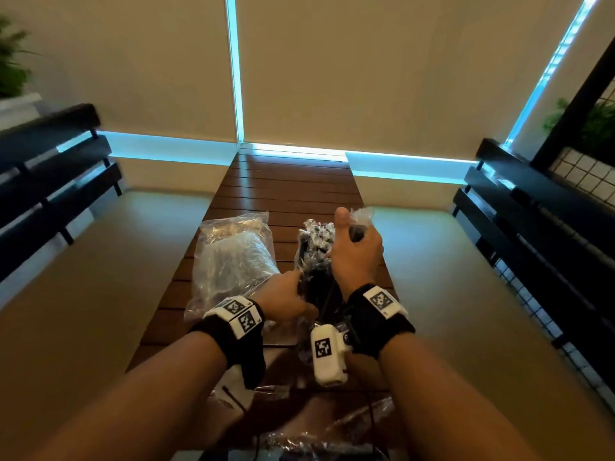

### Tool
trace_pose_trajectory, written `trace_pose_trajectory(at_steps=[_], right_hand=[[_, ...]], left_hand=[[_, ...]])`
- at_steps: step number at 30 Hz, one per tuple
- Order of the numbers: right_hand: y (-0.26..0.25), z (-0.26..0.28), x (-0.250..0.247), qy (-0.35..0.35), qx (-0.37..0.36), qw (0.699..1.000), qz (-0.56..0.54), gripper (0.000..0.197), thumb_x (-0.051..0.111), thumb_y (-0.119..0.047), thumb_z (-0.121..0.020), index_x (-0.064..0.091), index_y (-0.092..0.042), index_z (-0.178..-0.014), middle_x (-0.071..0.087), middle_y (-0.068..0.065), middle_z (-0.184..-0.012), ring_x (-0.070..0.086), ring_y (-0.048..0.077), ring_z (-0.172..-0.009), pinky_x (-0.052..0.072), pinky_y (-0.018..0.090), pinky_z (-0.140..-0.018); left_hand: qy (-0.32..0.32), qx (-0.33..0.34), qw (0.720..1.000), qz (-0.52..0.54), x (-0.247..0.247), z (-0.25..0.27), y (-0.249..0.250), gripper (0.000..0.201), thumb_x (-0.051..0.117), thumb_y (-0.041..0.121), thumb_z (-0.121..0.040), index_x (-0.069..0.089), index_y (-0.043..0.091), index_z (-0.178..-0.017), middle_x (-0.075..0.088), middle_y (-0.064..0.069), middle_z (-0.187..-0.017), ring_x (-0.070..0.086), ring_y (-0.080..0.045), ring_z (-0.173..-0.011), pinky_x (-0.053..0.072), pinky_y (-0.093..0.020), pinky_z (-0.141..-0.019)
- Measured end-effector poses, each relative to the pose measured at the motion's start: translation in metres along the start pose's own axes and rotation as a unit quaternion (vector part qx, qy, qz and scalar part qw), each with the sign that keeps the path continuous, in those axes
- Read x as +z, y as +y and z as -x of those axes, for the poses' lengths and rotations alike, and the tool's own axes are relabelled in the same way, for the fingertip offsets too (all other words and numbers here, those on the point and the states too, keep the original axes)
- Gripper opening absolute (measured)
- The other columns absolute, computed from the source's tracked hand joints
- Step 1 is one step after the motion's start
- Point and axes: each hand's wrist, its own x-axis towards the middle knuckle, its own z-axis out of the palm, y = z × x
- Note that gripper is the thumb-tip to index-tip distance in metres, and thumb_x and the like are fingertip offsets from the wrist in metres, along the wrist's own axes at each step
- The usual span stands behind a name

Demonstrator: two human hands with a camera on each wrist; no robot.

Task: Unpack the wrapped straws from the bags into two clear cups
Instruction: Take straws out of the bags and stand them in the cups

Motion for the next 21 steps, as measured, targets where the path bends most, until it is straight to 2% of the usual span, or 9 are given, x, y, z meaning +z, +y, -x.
trace_pose_trajectory(at_steps=[2, 3, 6, 8, 11, 13, 15, 17, 21], right_hand=[[0.017, 0.008, 0.004, -0.029, 0.010, 0.998, 0.063, 0.047, 0.053, -0.068, -0.082, 0.051, -0.022, -0.069, 0.062, -0.003, -0.070, 0.064, 0.017, -0.070, 0.055, 0.038, -0.071], [0.023, 0.012, 0.004, -0.045, -0.022, 0.990, 0.133, 0.047, 0.052, -0.066, -0.085, 0.052, -0.020, -0.071, 0.060, -0.002, -0.076, 0.063, 0.020, -0.078, 0.053, 0.040, -0.077], [0.019, 0.017, 0.001, -0.041, -0.163, 0.919, 0.357, 0.044, 0.045, -0.061, -0.090, 0.054, -0.019, -0.085, 0.058, 0.000, -0.092, 0.052, 0.024, -0.094, 0.037, 0.041, -0.088], [0.013, 0.015, -0.001, -0.035, -0.198, 0.900, 0.387, 0.036, 0.049, -0.054, -0.089, 0.052, -0.022, -0.106, 0.060, -0.002, -0.097, 0.054, 0.022, -0.094, 0.035, 0.040, -0.087], [0.014, 0.010, -0.007, -0.045, -0.242, 0.888, 0.389, 0.053, 0.060, -0.041, -0.086, 0.037, -0.029, -0.132, 0.061, -0.004, -0.104, 0.057, 0.019, -0.093, 0.039, 0.040, -0.083], [0.017, 0.009, -0.011, -0.061, -0.281, 0.861, 0.420, 0.043, 0.058, -0.037, -0.088, 0.046, -0.025, -0.127, 0.059, -0.001, -0.108, 0.057, 0.021, -0.095, 0.043, 0.041, -0.080], [0.022, 0.009, -0.016, -0.074, -0.309, 0.841, 0.438, 0.025, 0.050, -0.036, -0.093, 0.059, -0.017, -0.106, 0.059, 0.003, -0.105, 0.056, 0.024, -0.090, 0.045, 0.040, -0.075], [0.029, 0.012, -0.022, -0.093, -0.318, 0.831, 0.448, 0.033, 0.038, -0.039, -0.098, 0.060, -0.015, -0.093, 0.059, 0.003, -0.097, 0.055, 0.022, -0.083, 0.045, 0.039, -0.073], [0.046, 0.027, -0.033, -0.154, -0.309, 0.818, 0.461, 0.041, 0.025, -0.042, -0.100, 0.060, -0.021, -0.102, 0.063, -0.002, -0.102, 0.056, 0.019, -0.093, 0.040, 0.036, -0.083]], left_hand=[[-0.014, 0.007, 1.000, -0.017, 0.000, 0.002, -0.001, 0.030, 0.075, 0.035, -0.079, 0.068, 0.018, -0.103, 0.072, -0.003, -0.102, 0.067, -0.020, -0.093, 0.054, -0.031, -0.083], [-0.018, 0.017, 1.000, -0.013, -0.001, 0.003, -0.003, 0.022, 0.074, 0.037, -0.081, 0.070, 0.020, -0.095, 0.072, -0.002, -0.095, 0.067, -0.017, -0.085, 0.054, -0.029, -0.079], [-0.016, 0.027, 0.999, -0.009, -0.002, 0.006, -0.006, 0.020, 0.072, 0.037, -0.084, 0.064, 0.024, -0.072, 0.068, 0.002, -0.075, 0.060, -0.012, -0.064, 0.052, -0.029, -0.070], [-0.005, 0.014, 1.000, -0.018, 0.001, 0.005, -0.009, 0.021, 0.072, 0.036, -0.083, 0.062, 0.024, -0.068, 0.066, 0.003, -0.069, 0.060, -0.012, -0.062, 0.053, -0.028, -0.067], [0.004, -0.018, 1.000, 0.006, 0.007, 0.004, -0.010, 0.016, 0.072, 0.033, -0.084, 0.066, 0.021, -0.076, 0.070, 0.002, -0.071, 0.063, -0.007, -0.059, 0.051, -0.018, -0.062], [0.025, -0.035, 0.999, 0.014, 0.012, 0.006, -0.008, 0.018, 0.069, 0.029, -0.086, 0.071, 0.011, -0.082, 0.071, -0.002, -0.074, 0.063, -0.009, -0.061, 0.045, -0.017, -0.058], [0.049, -0.043, 0.998, 0.018, 0.018, 0.009, -0.005, 0.022, 0.064, 0.025, -0.090, 0.070, 0.005, -0.082, 0.067, -0.006, -0.076, 0.062, -0.016, -0.067, 0.042, -0.022, -0.060], [0.048, -0.059, 0.995, 0.067, 0.026, 0.010, -0.004, 0.025, 0.060, 0.024, -0.093, 0.065, 0.012, -0.073, 0.068, -0.004, -0.075, 0.064, -0.014, -0.066, 0.049, -0.024, -0.062], [0.071, -0.076, 0.985, 0.141, 0.039, 0.009, -0.002, 0.028, 0.054, 0.025, -0.096, 0.068, 0.013, -0.074, 0.070, -0.004, -0.071, 0.070, -0.023, -0.077, 0.050, -0.026, -0.067]])
